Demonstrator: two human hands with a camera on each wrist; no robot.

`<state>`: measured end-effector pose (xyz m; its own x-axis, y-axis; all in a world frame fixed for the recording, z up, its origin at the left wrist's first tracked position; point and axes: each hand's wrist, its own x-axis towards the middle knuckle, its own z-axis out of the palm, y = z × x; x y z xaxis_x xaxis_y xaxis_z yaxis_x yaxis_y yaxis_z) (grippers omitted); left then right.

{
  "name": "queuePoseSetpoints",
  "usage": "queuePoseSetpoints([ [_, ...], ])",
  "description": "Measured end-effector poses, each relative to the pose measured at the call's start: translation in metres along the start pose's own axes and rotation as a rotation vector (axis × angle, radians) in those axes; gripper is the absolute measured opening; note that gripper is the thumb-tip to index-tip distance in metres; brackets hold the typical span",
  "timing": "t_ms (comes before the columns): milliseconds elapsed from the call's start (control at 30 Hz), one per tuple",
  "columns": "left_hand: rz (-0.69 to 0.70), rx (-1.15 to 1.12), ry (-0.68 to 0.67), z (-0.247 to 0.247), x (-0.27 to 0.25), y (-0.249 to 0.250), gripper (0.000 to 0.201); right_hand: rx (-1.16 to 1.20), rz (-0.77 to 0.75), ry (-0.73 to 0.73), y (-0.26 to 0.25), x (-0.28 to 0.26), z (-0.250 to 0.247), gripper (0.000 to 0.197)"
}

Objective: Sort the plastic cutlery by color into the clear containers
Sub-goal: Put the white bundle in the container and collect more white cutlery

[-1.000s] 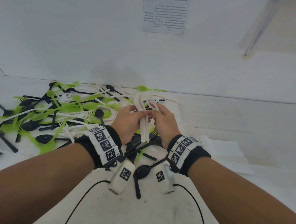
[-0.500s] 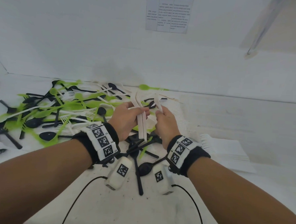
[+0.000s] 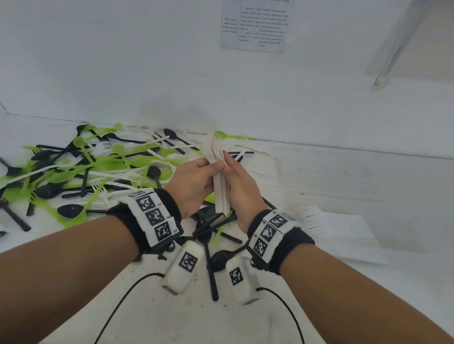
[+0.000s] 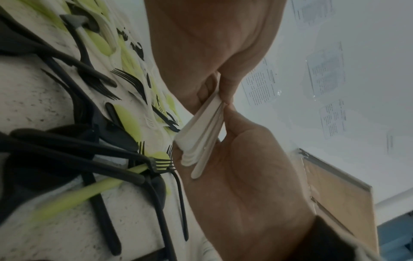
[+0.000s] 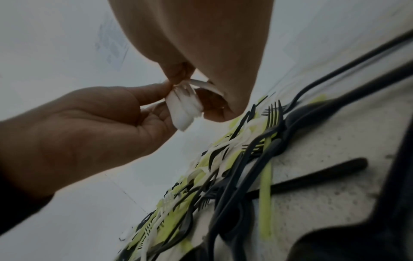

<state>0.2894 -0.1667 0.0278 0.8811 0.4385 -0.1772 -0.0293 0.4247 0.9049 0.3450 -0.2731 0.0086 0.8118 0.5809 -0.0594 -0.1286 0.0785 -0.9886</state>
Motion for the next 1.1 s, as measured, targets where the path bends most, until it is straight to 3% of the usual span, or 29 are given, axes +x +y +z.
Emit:
queuePoseSetpoints([
  [200,-0.051,0.034,0.007,-0.003,0.0,-0.003,0.017,0.144,-0.007,0.07,0.003,0.002,0.005,0.028],
  [333,-0.049,0.027,0.006,-0.003,0.0,-0.005,0.022,0.167,0.002,0.066,0.002,0.002,0.003,0.029],
  [500,-0.069,0.023,0.021,-0.003,0.001,-0.002,0.019,0.249,0.095,-0.064,-0.01,-0.008,0.005,0.035],
  [600,-0.101,0.101,0.012,-0.003,-0.001,0.002,0.021,0.15,0.12,-0.019,-0.016,-0.008,0.005,0.041],
  [700,-0.125,0.407,0.016,-0.008,-0.005,0.005,0.023,-0.274,0.031,0.13,-0.012,0.002,-0.002,0.048],
  [800,-0.16,0.737,-0.082,-0.019,-0.007,0.006,0.022,-0.721,-0.254,-0.016,-0.007,0.01,-0.015,0.075],
  [833,-0.173,0.828,-0.139,-0.021,-0.009,0.008,0.019,-0.841,-0.332,-0.094,-0.007,0.012,-0.018,0.075],
  [967,-0.186,1.131,-0.387,-0.027,-0.017,0.024,0.012,-1.063,-0.426,-0.23,-0.005,0.012,-0.029,0.037],
  [1033,-0.033,1.462,-0.423,-0.032,-0.02,0.036,0.01,-1.107,-0.399,-0.186,-0.008,0.008,-0.036,0.032],
  [1100,0.177,1.709,-0.364,-0.04,-0.02,0.046,0.018,-1.132,-0.349,-0.117,-0.014,0.004,-0.046,0.036],
])
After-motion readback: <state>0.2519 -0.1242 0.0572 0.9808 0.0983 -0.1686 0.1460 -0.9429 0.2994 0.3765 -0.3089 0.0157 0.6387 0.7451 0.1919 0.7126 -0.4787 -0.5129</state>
